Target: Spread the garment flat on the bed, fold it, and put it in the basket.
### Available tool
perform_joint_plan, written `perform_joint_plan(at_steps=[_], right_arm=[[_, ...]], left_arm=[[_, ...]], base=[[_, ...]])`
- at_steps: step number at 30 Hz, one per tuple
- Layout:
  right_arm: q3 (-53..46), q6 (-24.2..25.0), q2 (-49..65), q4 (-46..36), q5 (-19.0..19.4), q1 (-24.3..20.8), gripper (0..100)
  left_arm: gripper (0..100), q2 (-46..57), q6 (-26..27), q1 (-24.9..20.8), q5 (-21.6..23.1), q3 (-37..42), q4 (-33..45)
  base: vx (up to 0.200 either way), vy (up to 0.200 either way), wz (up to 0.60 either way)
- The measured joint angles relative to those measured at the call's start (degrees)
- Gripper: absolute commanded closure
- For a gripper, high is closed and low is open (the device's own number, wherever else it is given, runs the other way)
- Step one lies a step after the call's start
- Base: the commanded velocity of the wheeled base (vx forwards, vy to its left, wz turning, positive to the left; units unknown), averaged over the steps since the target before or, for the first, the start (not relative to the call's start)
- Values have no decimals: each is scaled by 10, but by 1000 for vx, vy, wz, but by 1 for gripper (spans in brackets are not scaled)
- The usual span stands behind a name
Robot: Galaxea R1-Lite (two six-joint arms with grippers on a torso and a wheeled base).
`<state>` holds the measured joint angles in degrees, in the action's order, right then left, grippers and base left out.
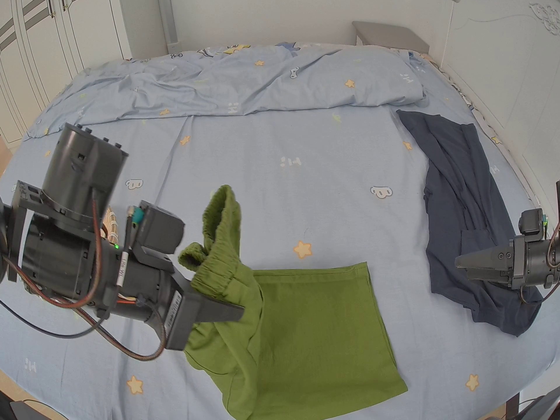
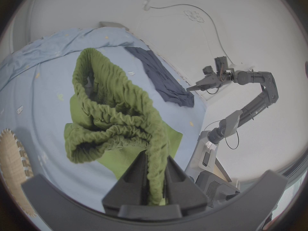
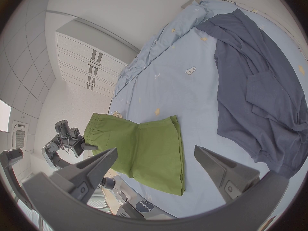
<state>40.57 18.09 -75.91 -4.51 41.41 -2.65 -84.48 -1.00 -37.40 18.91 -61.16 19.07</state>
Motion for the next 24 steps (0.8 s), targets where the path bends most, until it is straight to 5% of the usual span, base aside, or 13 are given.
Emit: perform_joint_plan(at_steps=[7, 24], right_arm=[[-6, 0, -1, 2, -2, -11, 0], [-12, 0, -5, 2, -3, -21, 0]], left_arm=[[100, -45, 0, -62, -17, -3, -51], [100, -137, -33, -116, -32, -1, -140]], base=[[0, 0, 0], [0, 0, 0]])
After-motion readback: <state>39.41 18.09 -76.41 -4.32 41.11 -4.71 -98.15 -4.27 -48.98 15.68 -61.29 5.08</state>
